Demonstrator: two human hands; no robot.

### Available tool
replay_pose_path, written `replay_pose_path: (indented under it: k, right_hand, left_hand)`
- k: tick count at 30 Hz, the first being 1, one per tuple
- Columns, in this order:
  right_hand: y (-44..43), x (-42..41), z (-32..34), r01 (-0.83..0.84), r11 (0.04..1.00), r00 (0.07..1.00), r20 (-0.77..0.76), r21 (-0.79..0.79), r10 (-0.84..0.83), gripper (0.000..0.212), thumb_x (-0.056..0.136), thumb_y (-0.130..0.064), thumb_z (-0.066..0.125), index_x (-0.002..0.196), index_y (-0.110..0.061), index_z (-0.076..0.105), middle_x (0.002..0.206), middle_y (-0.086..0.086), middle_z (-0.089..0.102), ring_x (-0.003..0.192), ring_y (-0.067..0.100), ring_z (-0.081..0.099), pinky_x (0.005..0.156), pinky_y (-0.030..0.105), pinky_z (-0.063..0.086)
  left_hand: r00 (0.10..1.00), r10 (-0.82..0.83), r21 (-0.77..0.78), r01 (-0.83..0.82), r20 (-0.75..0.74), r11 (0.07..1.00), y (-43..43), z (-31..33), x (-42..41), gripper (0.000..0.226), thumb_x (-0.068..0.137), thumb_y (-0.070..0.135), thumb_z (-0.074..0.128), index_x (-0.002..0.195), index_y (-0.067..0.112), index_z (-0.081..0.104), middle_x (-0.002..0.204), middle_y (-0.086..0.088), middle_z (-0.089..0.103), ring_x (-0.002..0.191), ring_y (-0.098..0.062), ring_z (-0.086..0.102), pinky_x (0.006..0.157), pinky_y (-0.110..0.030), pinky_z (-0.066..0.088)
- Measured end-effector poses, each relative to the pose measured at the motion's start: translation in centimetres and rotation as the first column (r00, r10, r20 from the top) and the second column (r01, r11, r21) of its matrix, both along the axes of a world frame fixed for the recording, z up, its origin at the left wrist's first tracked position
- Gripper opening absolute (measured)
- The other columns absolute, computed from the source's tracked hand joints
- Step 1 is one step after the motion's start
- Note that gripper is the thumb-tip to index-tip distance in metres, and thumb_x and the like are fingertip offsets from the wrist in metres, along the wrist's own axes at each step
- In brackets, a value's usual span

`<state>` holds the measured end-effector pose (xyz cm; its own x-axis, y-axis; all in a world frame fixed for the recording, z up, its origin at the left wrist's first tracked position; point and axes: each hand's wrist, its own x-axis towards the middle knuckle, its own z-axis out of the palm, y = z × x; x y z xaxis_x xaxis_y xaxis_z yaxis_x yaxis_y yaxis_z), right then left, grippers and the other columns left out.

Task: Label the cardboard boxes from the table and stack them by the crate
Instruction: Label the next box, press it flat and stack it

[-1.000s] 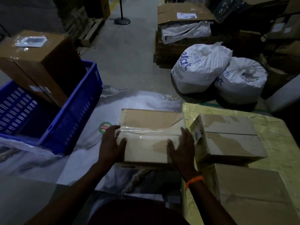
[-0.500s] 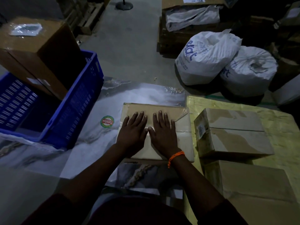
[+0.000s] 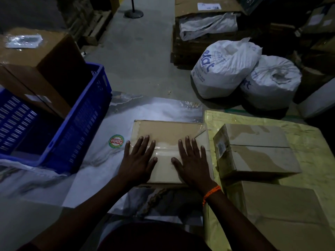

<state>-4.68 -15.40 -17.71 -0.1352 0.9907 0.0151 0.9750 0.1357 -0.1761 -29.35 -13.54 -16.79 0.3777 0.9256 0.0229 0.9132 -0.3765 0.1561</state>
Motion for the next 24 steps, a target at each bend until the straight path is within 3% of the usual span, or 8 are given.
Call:
replay_pose_path:
  k: [9, 14, 17, 19, 20, 21, 22, 24]
  right_hand:
    - [-0.4, 0.3, -0.6, -0.006, 1.0, 1.0, -0.002, -0.009, 0.006, 0.078, 0.103, -0.069, 0.014, 0.166, -0.024, 0.012, 0.174, 0.008, -0.002, 0.16, 0.028, -0.003, 0.125, 0.059, 0.002]
    - [-0.3, 0.3, -0.1, 0.056, 0.998, 0.998, -0.04, -0.032, -0.057, 0.084, 0.1, -0.075, 0.014, 0.166, -0.025, 0.001, 0.173, 0.008, -0.011, 0.159, 0.025, -0.013, 0.125, 0.057, -0.005]
    - [0.7, 0.9, 0.9, 0.219, 0.975, 0.957, -0.188, -0.036, -0.222, 0.089, 0.097, -0.076, 0.029, 0.165, -0.028, -0.003, 0.171, 0.007, -0.018, 0.158, 0.024, -0.018, 0.123, 0.053, -0.01]
    - [2.0, 1.9, 2.0, 0.335, 0.935, 0.862, -0.362, -0.119, -0.355, 0.097, 0.096, -0.065, 0.053, 0.166, -0.024, 0.0, 0.172, 0.01, -0.013, 0.159, 0.027, -0.009, 0.124, 0.05, 0.001]
    - [2.9, 2.5, 2.5, 0.375, 0.907, 0.784, -0.456, -0.192, -0.421, 0.1, 0.096, -0.055, 0.064, 0.166, -0.019, 0.003, 0.173, 0.013, -0.004, 0.159, 0.031, 0.001, 0.124, 0.048, 0.01]
    - [3.9, 3.2, 3.0, 0.39, 0.878, 0.696, -0.536, -0.278, -0.478, 0.1, 0.094, -0.046, 0.071, 0.165, -0.014, 0.009, 0.172, 0.016, 0.008, 0.157, 0.034, 0.014, 0.123, 0.045, 0.02]
    - [4.9, 3.8, 3.4, 0.387, 0.851, 0.616, -0.587, -0.355, -0.525, 0.096, 0.093, -0.041, 0.075, 0.164, -0.01, 0.018, 0.168, 0.018, 0.024, 0.153, 0.036, 0.027, 0.119, 0.043, 0.03]
    - [6.6, 4.7, 4.0, 0.402, 0.812, 0.519, -0.625, -0.422, -0.582, 0.074, 0.088, -0.039, 0.08, 0.146, -0.007, 0.046, 0.143, 0.017, 0.056, 0.134, 0.037, 0.052, 0.103, 0.041, 0.046]
  left_hand:
    - [1.0, -0.004, 0.038, 0.005, -0.016, 0.999, 0.1, -0.8, 0.2, 0.068, 0.103, 0.056, 0.027, 0.161, 0.02, 0.028, 0.169, -0.009, 0.016, 0.156, -0.028, 0.013, 0.122, -0.061, 0.01]
    - [1.0, 0.013, -0.02, -0.012, 0.021, 1.0, 0.0, -0.4, 0.3, 0.071, 0.103, 0.062, 0.018, 0.161, 0.022, 0.024, 0.17, -0.008, 0.008, 0.157, -0.026, 0.002, 0.122, -0.061, 0.01]
    - [0.981, 0.111, -0.074, -0.1, 0.161, 0.992, 0.4, 0.7, 0.2, 0.078, 0.101, 0.064, 0.031, 0.163, 0.021, 0.011, 0.17, -0.009, -0.006, 0.156, -0.024, -0.011, 0.125, -0.049, 0.004]
    - [0.902, 0.275, -0.174, -0.228, 0.332, 0.958, 1.5, 1.2, 0.1, 0.091, 0.098, 0.056, 0.053, 0.163, 0.017, 0.004, 0.17, -0.011, -0.012, 0.155, -0.021, -0.013, 0.121, -0.037, 0.004]
    - [0.83, 0.377, -0.28, -0.279, 0.411, 0.919, 2.5, 1.7, 0.1, 0.097, 0.093, 0.052, 0.064, 0.163, 0.012, 0.008, 0.17, -0.015, -0.003, 0.154, -0.021, -0.004, 0.12, -0.034, 0.009]
    - [0.749, 0.464, -0.374, -0.306, 0.473, 0.875, 3.6, 2.0, -0.1, 0.1, 0.086, 0.051, 0.071, 0.16, 0.006, 0.019, 0.166, -0.019, 0.017, 0.153, -0.024, 0.013, 0.12, -0.036, 0.019]
    - [0.665, 0.551, -0.467, -0.327, 0.504, 0.821, 5.0, 2.2, -0.3, 0.098, 0.076, 0.052, 0.074, 0.152, 0.004, 0.034, 0.153, -0.019, 0.041, 0.144, -0.029, 0.037, 0.116, -0.04, 0.034]
    - [0.548, 0.669, -0.589, -0.349, 0.503, 0.729, 7.2, 2.4, -0.8, 0.088, 0.059, 0.052, 0.075, 0.133, 0.011, 0.052, 0.123, -0.008, 0.064, 0.113, -0.026, 0.063, 0.097, -0.044, 0.053]
